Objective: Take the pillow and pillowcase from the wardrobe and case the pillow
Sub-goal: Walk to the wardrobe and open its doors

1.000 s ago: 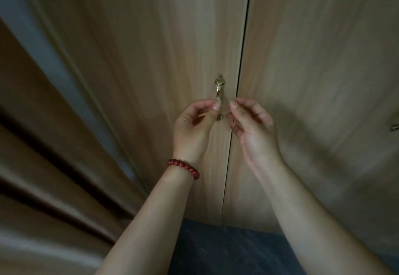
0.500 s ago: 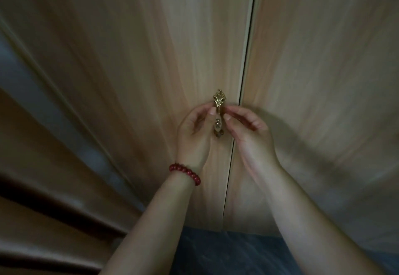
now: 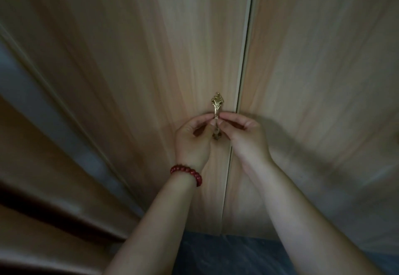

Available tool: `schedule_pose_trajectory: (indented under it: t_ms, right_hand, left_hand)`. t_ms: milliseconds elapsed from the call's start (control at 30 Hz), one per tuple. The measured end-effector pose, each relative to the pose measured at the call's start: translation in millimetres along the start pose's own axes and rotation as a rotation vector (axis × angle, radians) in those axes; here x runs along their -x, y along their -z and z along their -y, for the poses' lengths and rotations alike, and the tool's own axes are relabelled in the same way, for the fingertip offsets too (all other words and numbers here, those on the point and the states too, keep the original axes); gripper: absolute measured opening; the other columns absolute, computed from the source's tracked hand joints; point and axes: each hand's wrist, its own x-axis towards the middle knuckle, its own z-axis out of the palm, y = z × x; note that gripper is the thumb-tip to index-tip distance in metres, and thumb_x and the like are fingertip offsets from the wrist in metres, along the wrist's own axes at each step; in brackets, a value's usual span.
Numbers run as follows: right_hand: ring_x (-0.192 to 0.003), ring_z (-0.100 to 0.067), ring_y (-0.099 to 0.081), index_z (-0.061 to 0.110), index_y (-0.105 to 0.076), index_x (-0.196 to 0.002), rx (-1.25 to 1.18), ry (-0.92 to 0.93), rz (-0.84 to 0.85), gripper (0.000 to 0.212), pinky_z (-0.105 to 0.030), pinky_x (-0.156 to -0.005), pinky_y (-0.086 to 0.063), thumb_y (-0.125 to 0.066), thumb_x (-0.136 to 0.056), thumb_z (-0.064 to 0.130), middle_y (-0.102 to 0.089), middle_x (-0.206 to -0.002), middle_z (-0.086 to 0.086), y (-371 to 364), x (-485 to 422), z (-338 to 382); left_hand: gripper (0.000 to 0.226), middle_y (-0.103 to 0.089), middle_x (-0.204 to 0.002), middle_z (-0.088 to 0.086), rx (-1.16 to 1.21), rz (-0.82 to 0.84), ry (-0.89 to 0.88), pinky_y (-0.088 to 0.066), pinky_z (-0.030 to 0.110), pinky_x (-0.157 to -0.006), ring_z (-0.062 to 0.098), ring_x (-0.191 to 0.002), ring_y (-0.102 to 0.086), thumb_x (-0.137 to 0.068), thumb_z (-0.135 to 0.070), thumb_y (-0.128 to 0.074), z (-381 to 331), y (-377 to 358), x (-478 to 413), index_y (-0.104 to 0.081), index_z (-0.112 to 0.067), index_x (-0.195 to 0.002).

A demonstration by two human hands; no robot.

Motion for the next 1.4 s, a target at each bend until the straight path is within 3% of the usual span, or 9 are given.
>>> schedule_pose_trajectory:
  t_ms: [133,300,467,667,833,1067,1167,1333,1400]
  right_hand:
    - [-0.066,0.008,-0.063,0.015,-0.069,-0.090,0.060,0.044,-0.003,0.017,-0.006,-0.063,-0.046,-0.064,-0.082,0.001,-0.068,-0.082,0.006,0,0,-2]
    - [-0.071,0.001,-0.063,0.024,-0.069,-0.081,0.119,0.047,-0.001,0.022,-0.011,-0.070,-0.050,-0.063,-0.083,0.003,-0.069,-0.083,0.001,0,0,-5]
    - [-0.073,-0.002,-0.064,0.018,-0.071,-0.086,0.157,0.043,0.008,0.015,-0.011,-0.071,-0.050,-0.063,-0.084,0.005,-0.070,-0.085,-0.002,6,7,-4]
    - [-0.079,-0.001,-0.067,0.024,-0.071,-0.082,0.059,0.038,-0.066,0.022,-0.012,-0.075,-0.050,-0.064,-0.083,0.003,-0.070,-0.085,0.008,10,26,-2]
    - [-0.076,-0.002,-0.065,0.022,-0.070,-0.084,0.058,0.023,-0.131,0.021,-0.009,-0.070,-0.048,-0.063,-0.083,0.002,-0.070,-0.083,0.003,-2,44,-2]
    - [-0.082,-0.011,-0.067,0.021,-0.071,-0.082,0.056,0.043,-0.210,0.021,-0.021,-0.081,-0.051,-0.063,-0.083,0.001,-0.071,-0.089,-0.005,-17,73,-2]
    - [-0.083,-0.012,-0.067,0.022,-0.069,-0.085,0.034,0.069,-0.235,0.023,-0.024,-0.084,-0.053,-0.063,-0.083,0.000,-0.071,-0.092,-0.006,-25,88,-4]
    - [-0.074,-0.015,-0.065,0.025,-0.059,-0.082,0.035,0.099,-0.317,0.023,-0.041,-0.083,-0.051,-0.066,-0.081,0.003,-0.071,-0.077,-0.002,-32,113,-4]
    - [-0.080,-0.019,-0.067,0.028,-0.054,-0.091,0.036,0.097,-0.337,0.029,-0.045,-0.089,-0.051,-0.067,-0.080,0.005,-0.072,-0.081,-0.003,-37,122,-5]
  left_hand:
    - [0.010,-0.066,-0.086,-0.009,-0.019,-0.089,0.031,-0.041,0.000,-0.063,-0.013,-0.068,-0.059,-0.084,-0.011,-0.064,-2,-8,3,-0.067,-0.015,-0.093]
    - [0.004,-0.064,-0.082,-0.007,-0.050,-0.144,0.058,-0.041,-0.001,-0.061,-0.005,-0.072,-0.058,-0.085,-0.015,-0.063,-6,-12,5,-0.065,-0.017,-0.088]
    - [0.003,-0.064,-0.081,-0.005,-0.064,-0.149,0.046,-0.041,-0.001,-0.060,-0.003,-0.073,-0.057,-0.084,-0.014,-0.064,-8,-10,11,-0.065,-0.015,-0.087]
    - [0.004,-0.064,-0.075,-0.008,-0.062,-0.037,0.076,-0.045,0.008,-0.062,-0.001,-0.067,-0.057,-0.086,-0.022,-0.062,-12,0,13,-0.063,-0.020,-0.082]
    - [0.014,-0.062,-0.073,-0.010,-0.048,0.096,0.128,-0.044,0.019,-0.066,0.001,-0.066,-0.057,-0.088,-0.021,-0.057,-16,11,19,-0.059,-0.029,-0.077]
    - [0.008,-0.062,-0.075,-0.008,-0.093,0.203,0.067,-0.046,0.027,-0.072,0.006,-0.067,-0.054,-0.087,-0.016,-0.059,-20,36,35,-0.061,-0.021,-0.082]
    - [0.008,-0.061,-0.073,-0.008,-0.114,0.253,0.028,-0.044,0.017,-0.066,0.004,-0.064,-0.053,-0.088,-0.014,-0.058,-20,47,42,-0.063,-0.009,-0.091]
    - [0.005,-0.062,-0.080,-0.011,-0.081,0.271,-0.001,-0.042,0.002,-0.063,-0.003,-0.072,-0.056,-0.086,-0.013,-0.060,-22,62,59,-0.061,-0.017,-0.089]
    - [0.006,-0.062,-0.082,-0.010,-0.075,0.276,-0.004,-0.042,0.000,-0.062,-0.004,-0.073,-0.056,-0.086,-0.013,-0.061,-24,68,64,-0.060,-0.016,-0.091]
